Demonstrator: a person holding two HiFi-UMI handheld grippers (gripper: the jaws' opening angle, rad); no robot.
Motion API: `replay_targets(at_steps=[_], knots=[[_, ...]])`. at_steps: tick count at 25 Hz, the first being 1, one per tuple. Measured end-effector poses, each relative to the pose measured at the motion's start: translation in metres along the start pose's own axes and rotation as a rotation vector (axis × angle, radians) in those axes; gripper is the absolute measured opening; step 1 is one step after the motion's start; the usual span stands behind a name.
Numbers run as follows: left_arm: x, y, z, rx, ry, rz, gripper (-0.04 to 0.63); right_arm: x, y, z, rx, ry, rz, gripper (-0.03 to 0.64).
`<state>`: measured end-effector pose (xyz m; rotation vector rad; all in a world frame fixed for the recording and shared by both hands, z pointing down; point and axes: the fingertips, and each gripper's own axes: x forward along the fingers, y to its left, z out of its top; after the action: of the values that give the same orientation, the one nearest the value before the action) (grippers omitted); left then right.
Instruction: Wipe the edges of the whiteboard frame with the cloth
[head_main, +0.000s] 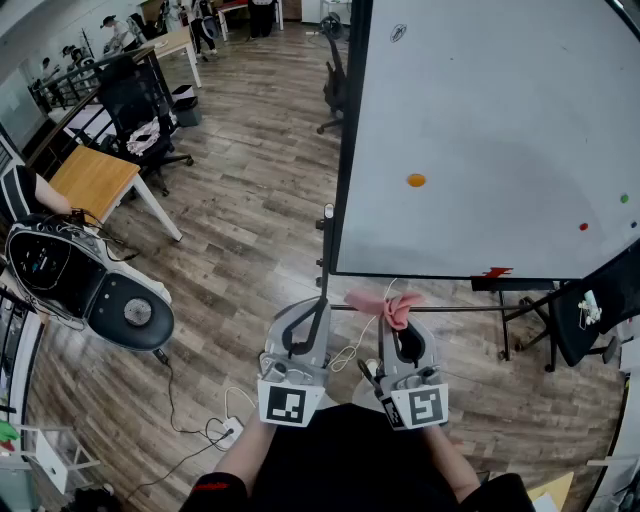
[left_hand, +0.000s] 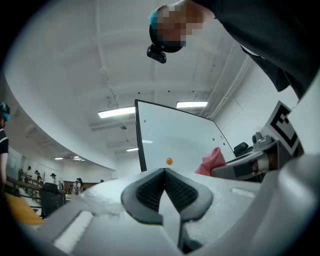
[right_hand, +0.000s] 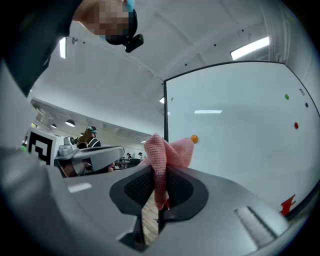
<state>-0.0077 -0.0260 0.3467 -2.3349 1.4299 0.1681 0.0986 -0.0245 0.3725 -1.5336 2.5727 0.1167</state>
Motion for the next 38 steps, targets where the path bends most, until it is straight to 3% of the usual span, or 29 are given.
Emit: replay_targets(at_steps=[18,23,28,38], knots=[[-0.010,-0.004,-0.037,-0.067,0.063,-0.010,-0.002,-0.007,0.007,-0.038,0.013,0.079,-0.007,0.049],[-0.005,-0.003,-0.041,-0.055,0.075,-0.024,-0.002,-0.003,0.009,-0.046,0.033,0.097,-0.010,0.051],[0.013,0.002,-0.027,-0.041,0.046,0.013,-0.002,0.006,-0.005,-0.033,0.013,0.076,0.006,0.051],[0.060,0.000,0.036,0.022,-0.041,0.092,-0.002,0.032,-0.039,0.028,-0.024,-0.041,0.138,0.051]])
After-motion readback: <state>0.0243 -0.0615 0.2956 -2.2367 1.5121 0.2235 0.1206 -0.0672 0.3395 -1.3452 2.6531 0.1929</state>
